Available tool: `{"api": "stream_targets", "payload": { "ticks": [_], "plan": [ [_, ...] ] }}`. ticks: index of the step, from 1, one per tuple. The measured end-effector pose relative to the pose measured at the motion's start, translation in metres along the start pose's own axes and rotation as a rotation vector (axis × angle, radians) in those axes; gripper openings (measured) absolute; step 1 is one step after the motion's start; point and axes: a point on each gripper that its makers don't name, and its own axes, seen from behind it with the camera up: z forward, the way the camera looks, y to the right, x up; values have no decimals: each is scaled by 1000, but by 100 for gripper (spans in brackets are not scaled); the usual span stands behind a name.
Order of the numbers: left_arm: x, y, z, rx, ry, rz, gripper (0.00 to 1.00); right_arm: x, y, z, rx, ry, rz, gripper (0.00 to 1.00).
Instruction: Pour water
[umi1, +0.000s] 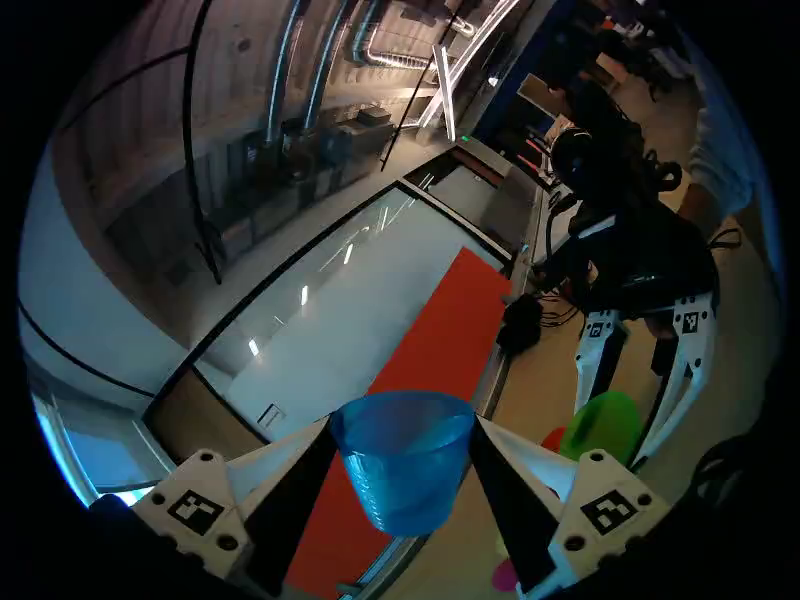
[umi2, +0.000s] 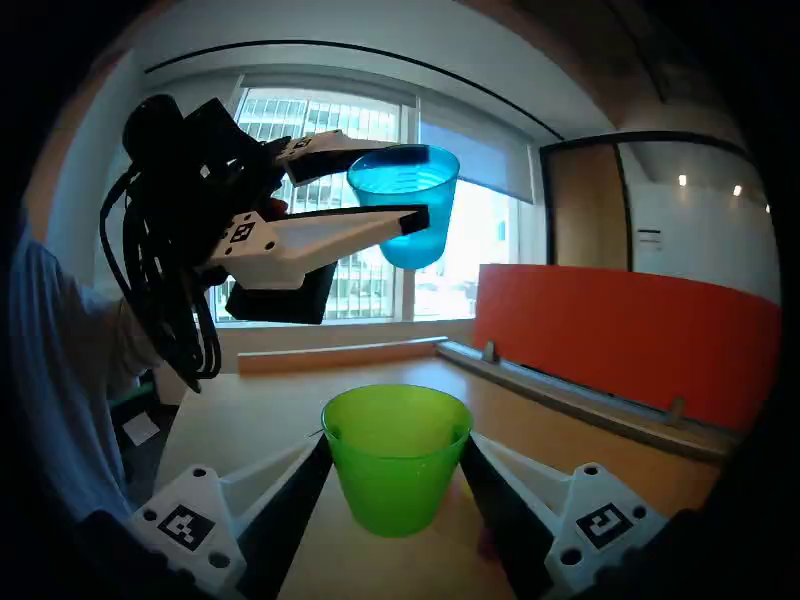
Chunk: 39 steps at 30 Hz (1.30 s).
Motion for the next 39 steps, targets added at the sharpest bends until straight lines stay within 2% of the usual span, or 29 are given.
{"api": "stream_targets", "payload": {
  "ticks": [8,39],
  "plan": [
    [2,-3,4,16,-5,80,88,3,-6,5,15,2,1,89],
    [17,-7,3,37,6,266,88,6,-11,8,26,19,1,89]
  ]
}}
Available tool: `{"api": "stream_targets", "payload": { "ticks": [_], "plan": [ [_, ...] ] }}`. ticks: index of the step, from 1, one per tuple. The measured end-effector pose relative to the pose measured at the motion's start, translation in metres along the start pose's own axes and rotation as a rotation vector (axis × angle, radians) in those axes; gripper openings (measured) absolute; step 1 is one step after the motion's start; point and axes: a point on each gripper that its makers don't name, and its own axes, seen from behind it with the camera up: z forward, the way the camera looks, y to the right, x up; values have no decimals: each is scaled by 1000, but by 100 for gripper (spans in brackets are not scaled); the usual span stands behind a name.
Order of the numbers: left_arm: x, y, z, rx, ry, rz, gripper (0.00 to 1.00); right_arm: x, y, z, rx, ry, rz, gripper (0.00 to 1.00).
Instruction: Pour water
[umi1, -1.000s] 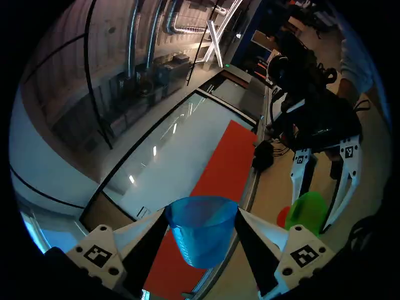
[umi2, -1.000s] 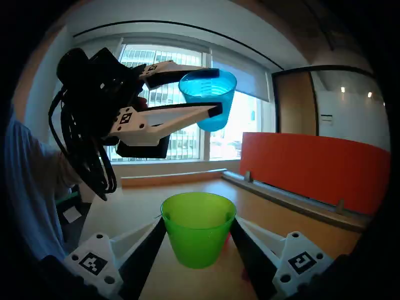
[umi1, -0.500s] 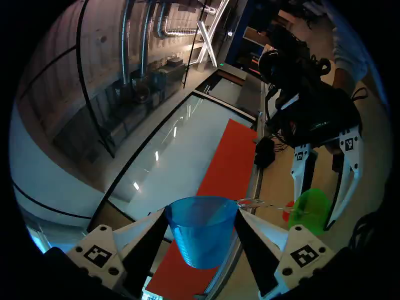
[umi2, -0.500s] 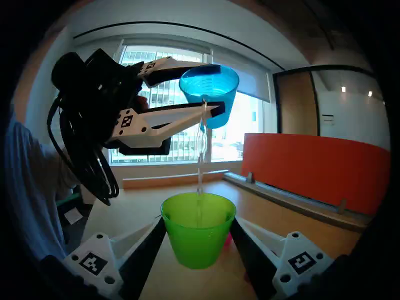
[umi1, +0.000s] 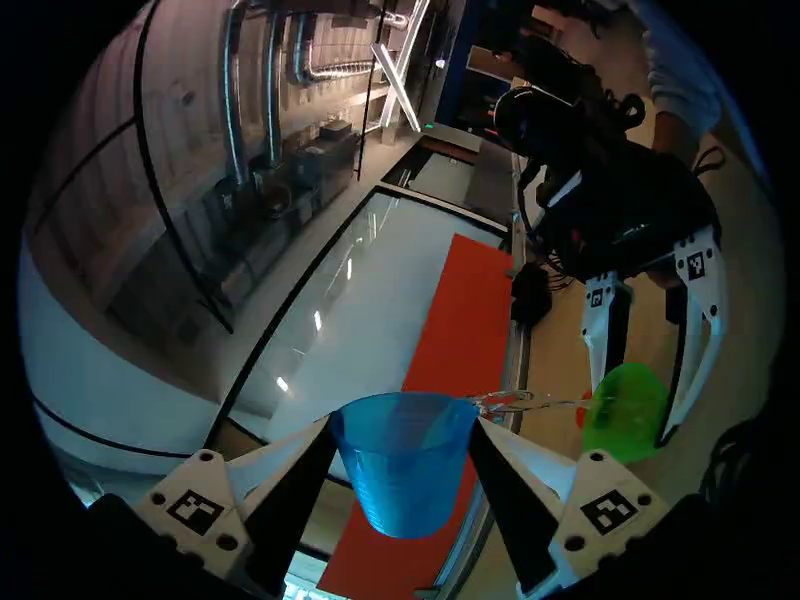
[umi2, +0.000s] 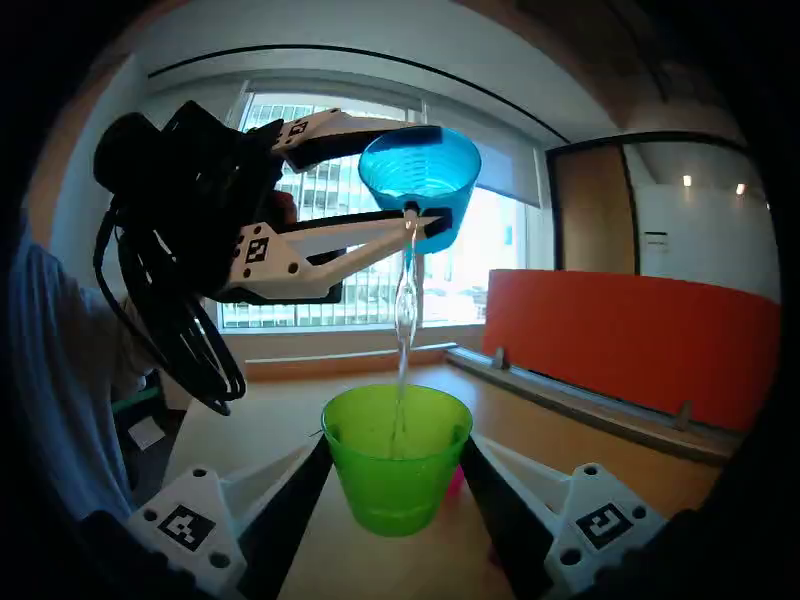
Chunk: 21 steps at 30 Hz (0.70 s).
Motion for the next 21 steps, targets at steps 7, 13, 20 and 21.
{"api": "stream_targets", "payload": {
  "ticks": [7,13,20,21],
  "plan": [
    [3,-6,-2,11,1,38,88,1,0,-1,-1,1,-5,89],
    [5,-10,-1,18,3,72,88,2,2,-1,-5,2,-10,89],
    [7,-13,0,26,4,115,88,3,4,-2,-11,5,-18,89],
    [8,-14,0,27,4,120,88,4,4,-2,-11,5,-18,89]
  ]
}}
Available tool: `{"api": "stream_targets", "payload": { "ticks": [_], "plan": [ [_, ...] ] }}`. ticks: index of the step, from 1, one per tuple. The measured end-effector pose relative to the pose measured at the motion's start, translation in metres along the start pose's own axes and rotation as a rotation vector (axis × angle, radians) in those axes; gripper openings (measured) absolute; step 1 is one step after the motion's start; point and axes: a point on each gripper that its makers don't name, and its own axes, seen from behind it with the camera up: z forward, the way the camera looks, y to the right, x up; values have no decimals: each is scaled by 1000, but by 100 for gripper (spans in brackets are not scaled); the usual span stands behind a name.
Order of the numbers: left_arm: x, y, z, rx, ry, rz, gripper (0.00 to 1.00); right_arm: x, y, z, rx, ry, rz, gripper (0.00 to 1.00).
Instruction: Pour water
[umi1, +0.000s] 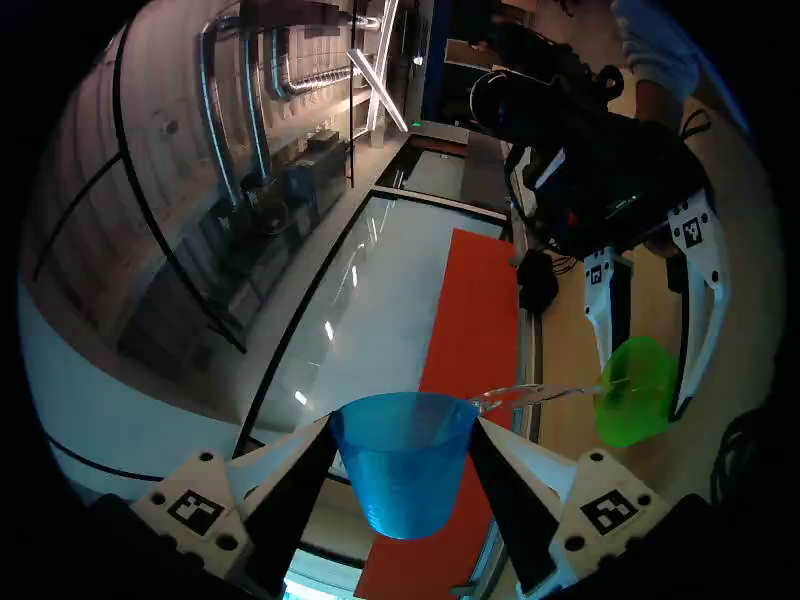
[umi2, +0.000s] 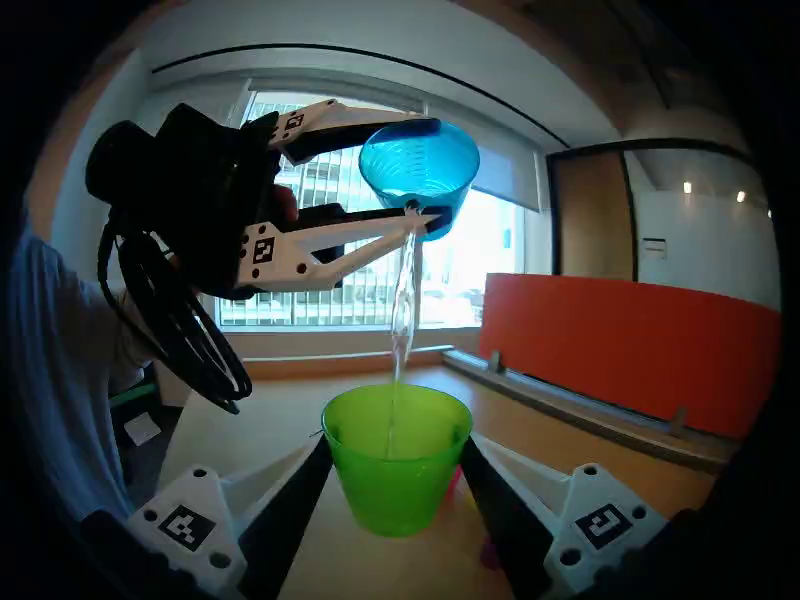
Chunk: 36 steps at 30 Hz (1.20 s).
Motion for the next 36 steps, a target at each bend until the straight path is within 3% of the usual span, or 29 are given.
{"api": "stream_targets", "payload": {
  "ticks": [36],
  "plan": [
    [11,-11,-1,28,14,195,88,6,4,-2,-11,18,-5,88]
  ]
}}
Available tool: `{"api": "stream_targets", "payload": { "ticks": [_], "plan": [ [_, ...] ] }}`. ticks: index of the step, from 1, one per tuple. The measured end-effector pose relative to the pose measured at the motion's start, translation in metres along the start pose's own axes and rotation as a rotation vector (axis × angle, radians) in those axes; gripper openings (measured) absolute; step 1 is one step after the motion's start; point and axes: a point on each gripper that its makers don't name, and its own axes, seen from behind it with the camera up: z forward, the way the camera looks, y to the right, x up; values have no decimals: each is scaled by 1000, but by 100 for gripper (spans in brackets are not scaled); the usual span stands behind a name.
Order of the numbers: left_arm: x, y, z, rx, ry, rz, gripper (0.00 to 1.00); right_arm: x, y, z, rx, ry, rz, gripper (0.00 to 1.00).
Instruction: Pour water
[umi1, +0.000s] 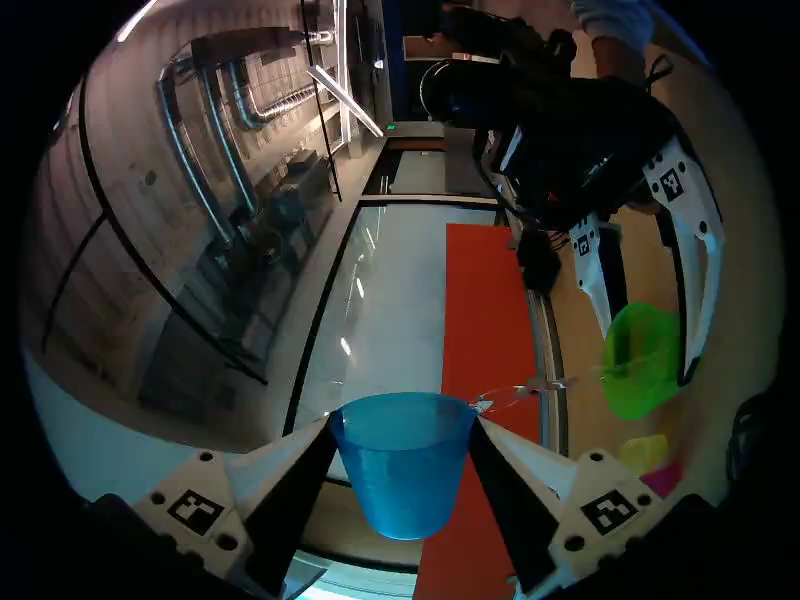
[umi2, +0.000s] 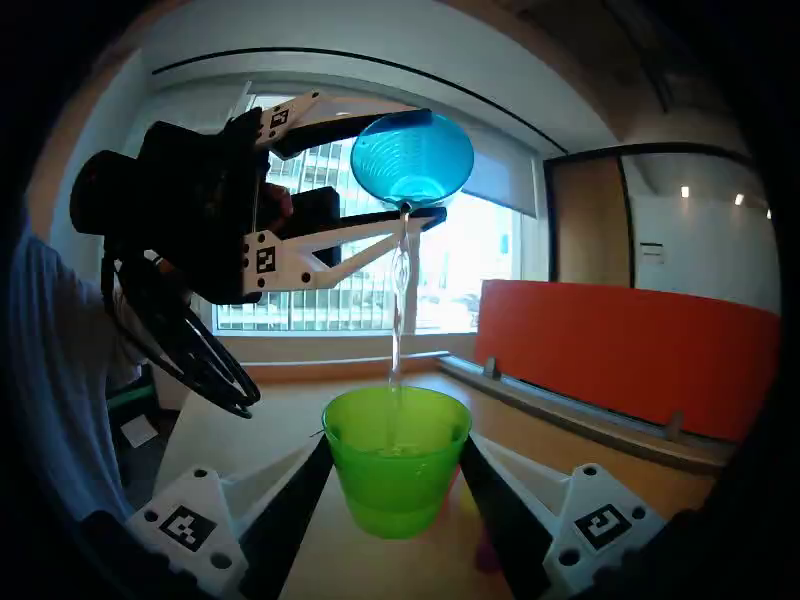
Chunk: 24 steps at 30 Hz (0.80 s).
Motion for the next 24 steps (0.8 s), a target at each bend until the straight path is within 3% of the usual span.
{"api": "stream_targets", "payload": {
  "ticks": [16,24],
  "plan": [
    [17,-1,-5,12,12,100,88,5,1,1,-1,13,4,87],
    [24,0,-4,15,20,187,88,8,1,2,-2,20,5,88]
  ]
}}
